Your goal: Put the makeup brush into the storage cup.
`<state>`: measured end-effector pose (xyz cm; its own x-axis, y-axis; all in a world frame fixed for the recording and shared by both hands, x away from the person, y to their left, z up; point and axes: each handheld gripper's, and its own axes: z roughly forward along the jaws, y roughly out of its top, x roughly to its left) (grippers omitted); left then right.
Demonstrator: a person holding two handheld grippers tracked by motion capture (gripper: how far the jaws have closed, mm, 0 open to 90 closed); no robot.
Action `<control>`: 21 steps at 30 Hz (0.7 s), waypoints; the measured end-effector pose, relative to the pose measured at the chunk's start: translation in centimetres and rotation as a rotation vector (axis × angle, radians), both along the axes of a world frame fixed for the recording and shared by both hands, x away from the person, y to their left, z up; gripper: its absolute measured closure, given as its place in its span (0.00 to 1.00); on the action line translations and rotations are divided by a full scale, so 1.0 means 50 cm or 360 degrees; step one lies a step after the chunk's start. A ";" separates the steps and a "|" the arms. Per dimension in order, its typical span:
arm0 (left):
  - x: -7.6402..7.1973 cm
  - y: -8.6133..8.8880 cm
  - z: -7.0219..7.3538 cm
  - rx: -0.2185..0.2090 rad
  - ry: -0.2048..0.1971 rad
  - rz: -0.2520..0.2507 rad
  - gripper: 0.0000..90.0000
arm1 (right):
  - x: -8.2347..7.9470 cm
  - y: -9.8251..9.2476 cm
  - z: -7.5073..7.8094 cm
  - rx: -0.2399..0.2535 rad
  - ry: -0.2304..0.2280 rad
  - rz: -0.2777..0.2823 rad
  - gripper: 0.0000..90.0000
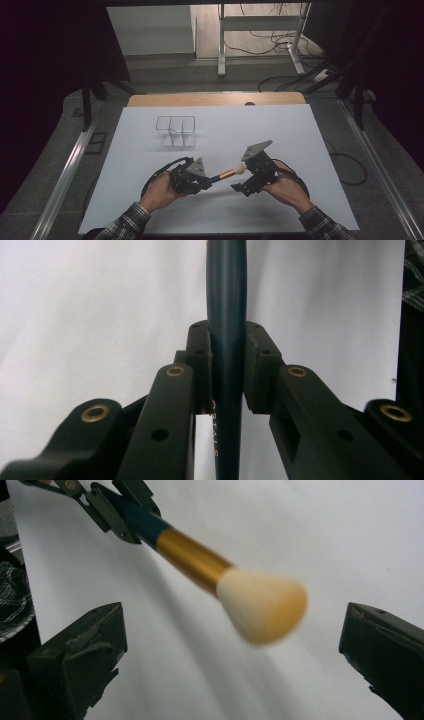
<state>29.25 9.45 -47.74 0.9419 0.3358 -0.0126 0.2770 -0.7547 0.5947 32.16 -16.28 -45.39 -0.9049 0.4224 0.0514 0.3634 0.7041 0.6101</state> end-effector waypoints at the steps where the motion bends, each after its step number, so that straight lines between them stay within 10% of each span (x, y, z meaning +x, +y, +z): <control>1: 0.000 0.003 0.000 -0.0013 0.0003 0.0013 0.85 | 0.000 -0.002 0.002 0.0006 -0.0010 -0.0002 0.00; 21: -0.006 0.047 0.010 -0.0317 0.0064 0.0182 0.85 | 0.000 -0.038 0.012 0.0225 -0.0017 -0.0080 0.00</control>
<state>28.96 11.78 -47.25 0.8954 0.4272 -0.1259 0.3803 -0.5861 0.7154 32.17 -18.20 -44.77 -0.8837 0.4565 0.1037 0.3887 0.5922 0.7058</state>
